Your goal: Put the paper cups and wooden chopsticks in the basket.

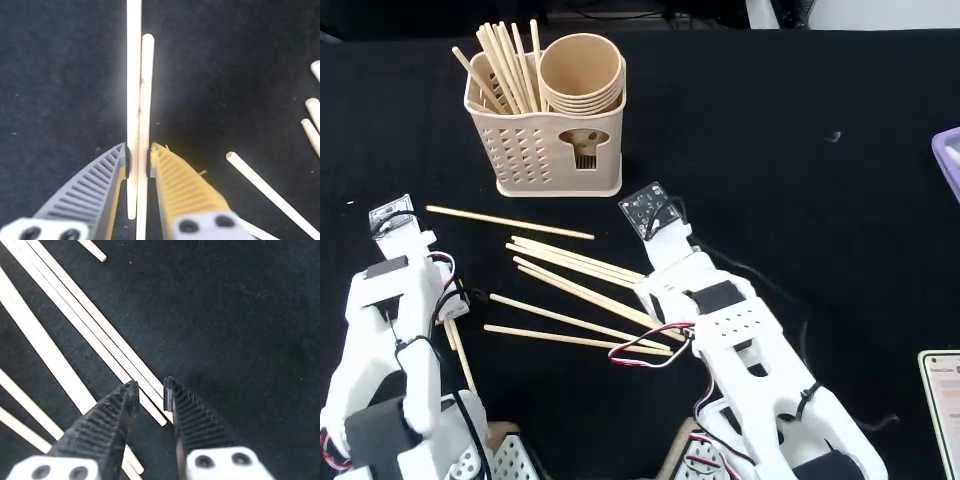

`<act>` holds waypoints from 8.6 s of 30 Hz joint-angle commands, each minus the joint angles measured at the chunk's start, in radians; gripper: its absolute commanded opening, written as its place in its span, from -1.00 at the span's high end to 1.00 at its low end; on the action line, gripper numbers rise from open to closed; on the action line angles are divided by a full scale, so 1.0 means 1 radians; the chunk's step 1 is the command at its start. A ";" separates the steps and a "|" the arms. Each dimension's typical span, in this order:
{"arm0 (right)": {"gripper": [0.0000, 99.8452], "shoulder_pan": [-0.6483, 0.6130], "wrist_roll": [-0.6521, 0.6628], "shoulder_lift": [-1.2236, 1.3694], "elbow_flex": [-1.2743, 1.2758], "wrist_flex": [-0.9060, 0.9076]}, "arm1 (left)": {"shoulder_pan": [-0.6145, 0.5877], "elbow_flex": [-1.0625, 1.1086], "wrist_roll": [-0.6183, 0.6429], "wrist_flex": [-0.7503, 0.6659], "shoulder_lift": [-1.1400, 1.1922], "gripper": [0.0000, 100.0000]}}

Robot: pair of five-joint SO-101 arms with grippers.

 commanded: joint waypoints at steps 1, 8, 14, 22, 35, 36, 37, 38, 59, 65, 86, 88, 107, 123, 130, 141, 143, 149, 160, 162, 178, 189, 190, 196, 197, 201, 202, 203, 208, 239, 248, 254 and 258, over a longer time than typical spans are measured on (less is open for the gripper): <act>0.81 -0.012 0.003 -0.035 -0.002 -0.025 | -0.018 -0.053 0.012 0.032 -0.061 0.94; 0.81 -0.012 0.003 -0.035 -0.002 -0.025 | -0.084 -0.151 0.032 0.112 -0.227 0.94; 0.81 -0.012 0.003 -0.035 -0.002 -0.025 | -0.229 -0.170 0.133 0.031 -0.353 0.94; 0.81 -0.012 0.003 -0.035 -0.001 -0.025 | -0.257 -0.105 0.186 -0.077 -0.353 0.94; 0.81 -0.012 0.005 -0.035 0.007 -0.026 | -0.283 -0.423 0.230 -0.078 -0.367 0.94; 0.81 -0.012 0.005 -0.035 0.007 -0.026 | -0.278 -0.458 0.230 -0.078 -0.367 0.94; 0.81 -0.012 0.005 -0.035 0.007 -0.026 | -0.277 -0.493 0.230 -0.078 -0.367 0.94; 0.81 -0.012 0.005 -0.035 0.007 -0.026 | -0.277 -0.526 0.230 -0.078 -0.367 0.94; 0.98 -0.011 0.003 -0.035 0.082 -0.161 | 0.239 -0.906 0.224 -0.471 -0.351 0.94; 0.98 -0.011 0.003 -0.035 0.084 -0.161 | 0.323 -0.858 0.201 -0.666 -0.273 0.94; 0.98 -0.011 0.003 -0.035 0.085 -0.161 | 0.378 -0.754 0.075 -0.756 0.029 0.94; 0.98 -0.011 0.003 -0.035 0.085 -0.161 | 0.380 -0.728 0.075 -0.756 0.043 0.94; 0.98 -0.011 0.006 -0.035 0.085 -0.161 | 0.381 -0.579 0.083 -0.750 0.048 0.82; 0.98 -0.011 0.006 -0.035 0.084 -0.161 | 0.381 -0.608 0.083 -0.669 0.046 0.82; 0.98 -0.011 0.009 -0.035 0.084 -0.161 | 0.381 -0.601 0.083 -0.663 0.046 0.81; 0.98 -0.011 0.011 -0.035 0.084 -0.161 | 0.381 -0.556 0.083 -0.660 0.046 0.55; 0.98 -0.011 0.011 -0.035 0.084 -0.161 | 0.381 -0.552 0.083 -0.660 0.046 0.57; 0.98 -0.011 0.011 -0.035 0.084 -0.161 | 0.381 -0.552 0.081 -0.660 0.046 0.58; 0.98 -0.011 0.011 -0.035 0.084 -0.161 | 0.355 -0.585 0.075 -0.660 -0.107 0.58; 0.98 -0.011 0.011 -0.035 0.084 -0.161 | 0.354 -0.581 0.075 -0.628 -0.175 0.58; 0.98 -0.011 0.011 -0.035 0.084 -0.161 | 0.249 -0.565 0.074 -0.109 -0.457 0.57; 0.87 -0.095 0.011 -0.039 0.065 -0.063 | -0.050 -0.015 0.074 0.003 -0.588 0.57; 0.80 -0.118 0.011 -0.035 0.056 -0.038 | -0.068 0.053 0.074 -0.051 -0.594 0.57; 0.70 -0.216 0.051 -0.033 -0.002 0.087 | 0.001 0.274 0.075 -0.184 -0.603 0.58; 0.71 -0.226 0.058 -0.033 -0.008 0.098 | 0.010 0.282 0.075 -0.184 -0.603 0.58; 0.72 -0.222 0.071 -0.031 -0.042 0.103 | 0.019 0.309 0.075 -0.186 -0.595 0.58; 0.72 -0.213 0.080 -0.031 -0.056 0.109 | 0.019 0.320 0.077 -0.186 -0.600 0.58; 0.72 -0.209 0.098 -0.031 -0.064 0.112 | 0.019 0.328 0.080 -0.186 -0.601 0.58; 0.72 -0.253 0.152 -0.031 -0.045 0.140 | 0.019 0.331 0.081 -0.187 -0.601 0.58; 0.98 -0.238 0.153 0.189 -0.145 0.118 | 0.021 0.332 0.083 -0.187 -0.601 0.58; 0.98 -0.209 0.144 -0.163 -0.163 0.305 | 0.021 0.352 0.083 -0.232 -0.601 0.58; 0.98 -0.215 0.118 -0.392 -0.334 0.362 | 0.021 0.354 0.083 -0.235 -0.601 0.58; 0.98 -0.272 0.025 -0.414 -0.487 0.224 | 0.021 0.354 0.083 -0.235 -0.601 0.58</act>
